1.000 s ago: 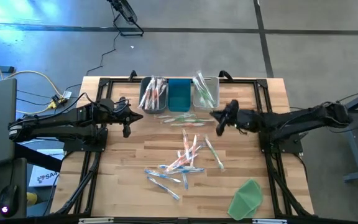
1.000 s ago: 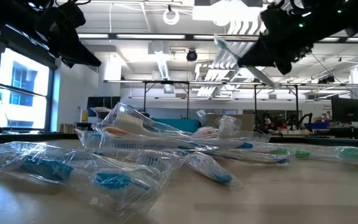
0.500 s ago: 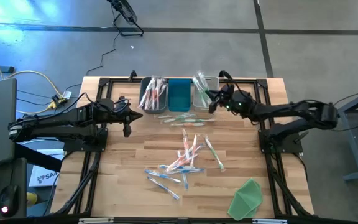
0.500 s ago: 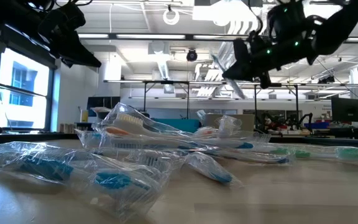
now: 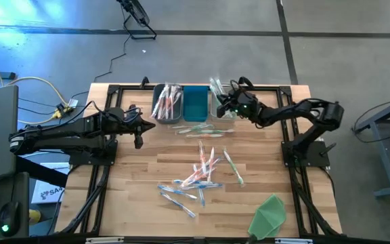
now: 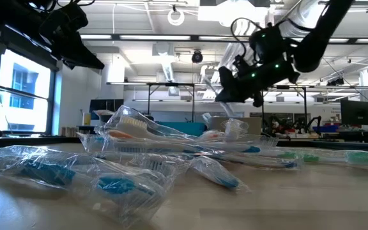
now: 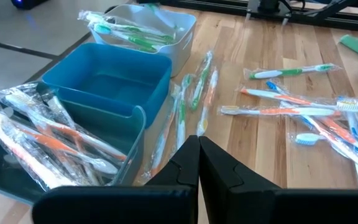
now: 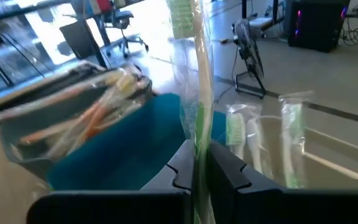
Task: Pick & Place Toothbrushes
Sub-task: Put the green toothbrush into the white bin, then put the orange toothbrush into the dark blue bin
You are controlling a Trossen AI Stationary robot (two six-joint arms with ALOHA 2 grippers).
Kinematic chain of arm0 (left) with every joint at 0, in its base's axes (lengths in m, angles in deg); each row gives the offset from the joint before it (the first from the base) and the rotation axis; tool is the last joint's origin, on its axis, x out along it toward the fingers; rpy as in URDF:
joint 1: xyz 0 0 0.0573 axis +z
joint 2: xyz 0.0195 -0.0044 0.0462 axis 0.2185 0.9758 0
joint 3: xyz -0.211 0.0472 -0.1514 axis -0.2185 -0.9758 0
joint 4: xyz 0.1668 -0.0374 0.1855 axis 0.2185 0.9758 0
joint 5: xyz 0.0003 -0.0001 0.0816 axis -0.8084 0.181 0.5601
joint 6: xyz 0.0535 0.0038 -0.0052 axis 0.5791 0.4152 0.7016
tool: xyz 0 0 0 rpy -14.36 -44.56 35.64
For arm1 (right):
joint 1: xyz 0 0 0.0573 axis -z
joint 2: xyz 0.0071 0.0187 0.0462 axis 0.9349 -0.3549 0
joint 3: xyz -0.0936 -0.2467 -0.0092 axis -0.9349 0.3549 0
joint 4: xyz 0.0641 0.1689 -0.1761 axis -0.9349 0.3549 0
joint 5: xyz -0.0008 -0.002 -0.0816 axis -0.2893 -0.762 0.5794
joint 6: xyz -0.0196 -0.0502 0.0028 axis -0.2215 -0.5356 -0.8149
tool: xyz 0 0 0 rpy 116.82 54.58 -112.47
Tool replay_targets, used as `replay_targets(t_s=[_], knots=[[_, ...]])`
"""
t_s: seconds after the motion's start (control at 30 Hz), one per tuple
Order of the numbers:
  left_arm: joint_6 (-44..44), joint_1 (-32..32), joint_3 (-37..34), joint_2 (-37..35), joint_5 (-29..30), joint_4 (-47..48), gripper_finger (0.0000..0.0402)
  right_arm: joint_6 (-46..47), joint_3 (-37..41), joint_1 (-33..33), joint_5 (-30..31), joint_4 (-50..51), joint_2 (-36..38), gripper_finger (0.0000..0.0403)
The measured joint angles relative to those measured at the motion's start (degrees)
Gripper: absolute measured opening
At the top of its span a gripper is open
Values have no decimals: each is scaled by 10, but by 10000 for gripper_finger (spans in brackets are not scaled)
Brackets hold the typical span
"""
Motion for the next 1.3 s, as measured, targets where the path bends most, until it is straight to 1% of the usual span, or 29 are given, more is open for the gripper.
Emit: replay_targets(t_s=[0.13, 0.23, 0.53, 0.63, 0.87, 0.97, 1.07, 1.17, 1.3], knots=[[0, 0, 0, 0, 0, 0, 0, 0, -24, 1, 26, 50, -13, 12], [0, 0, 0, 0, 0, 0, 0, -6, -29, 1, 57, 75, -13, 12], [0, 0, 0, 0, 0, 0, 0, 9, -29, 12, 61, 137, -13, 16], [0, 0, 0, 0, 0, 0, 0, 9, -29, 11, 60, 138, -13, 37], [0, 0, 0, 0, 0, 0, 0, 7, -29, 11, 60, 137, -13, 119], [0, 0, 0, 0, 0, 0, 0, 6, -29, 11, 60, 138, -6, 145], [0, 0, 0, 0, 0, 2, 0, 5, -28, 11, 60, 140, 14, 158], [0, 0, 0, 0, -1, 6, 0, 5, -28, 10, 53, 162, 42, 161], [0, 0, 0, 0, -1, 6, 0, 5, -28, 9, 16, 200, 96, 162]])
